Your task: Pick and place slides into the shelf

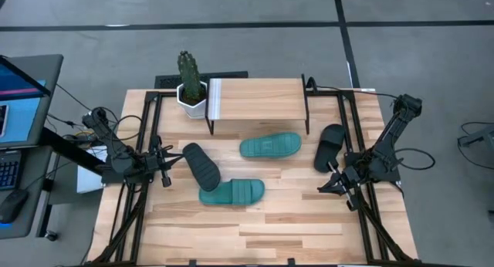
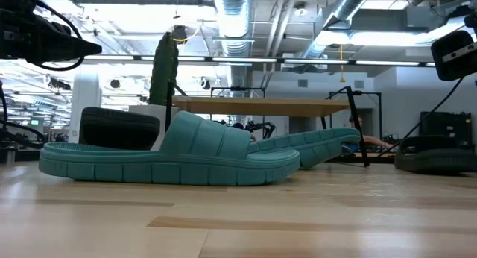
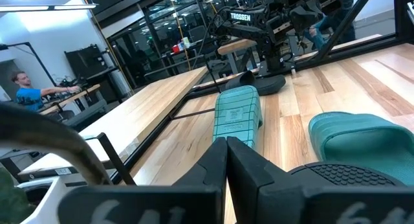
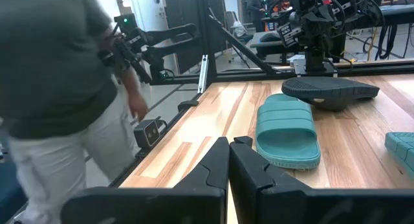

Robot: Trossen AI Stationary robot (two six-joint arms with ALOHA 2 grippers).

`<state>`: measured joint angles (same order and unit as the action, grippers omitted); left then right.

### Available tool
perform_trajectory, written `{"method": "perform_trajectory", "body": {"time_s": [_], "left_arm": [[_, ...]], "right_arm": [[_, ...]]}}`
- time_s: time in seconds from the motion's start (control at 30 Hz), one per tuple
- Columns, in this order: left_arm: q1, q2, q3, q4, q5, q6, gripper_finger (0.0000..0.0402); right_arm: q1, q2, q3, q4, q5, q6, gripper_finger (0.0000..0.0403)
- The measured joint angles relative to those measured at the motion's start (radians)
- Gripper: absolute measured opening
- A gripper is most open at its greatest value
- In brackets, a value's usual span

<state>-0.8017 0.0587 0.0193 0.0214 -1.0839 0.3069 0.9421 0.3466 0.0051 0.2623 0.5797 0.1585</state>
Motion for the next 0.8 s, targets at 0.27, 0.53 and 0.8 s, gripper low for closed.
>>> {"method": "perform_trajectory", "body": {"time_s": [0.27, 0.53, 0.8], "left_arm": [[0.000, 0.000, 0.000, 0.000, 0.000, 0.000, 0.0000], [0.000, 0.000, 0.000, 0.000, 0.000, 0.000, 0.0000], [0.000, 0.000, 0.000, 0.000, 0.000, 0.001, 0.0000]], "right_arm": [[0.000, 0.000, 0.000, 0.000, 0.000, 0.000, 0.0000], [-0.008, 0.000, 0.000, 0.000, 0.001, -0.112, 0.0000], [-0.079, 0.000, 0.000, 0.033, 0.042, -0.146, 0.0000]]}}
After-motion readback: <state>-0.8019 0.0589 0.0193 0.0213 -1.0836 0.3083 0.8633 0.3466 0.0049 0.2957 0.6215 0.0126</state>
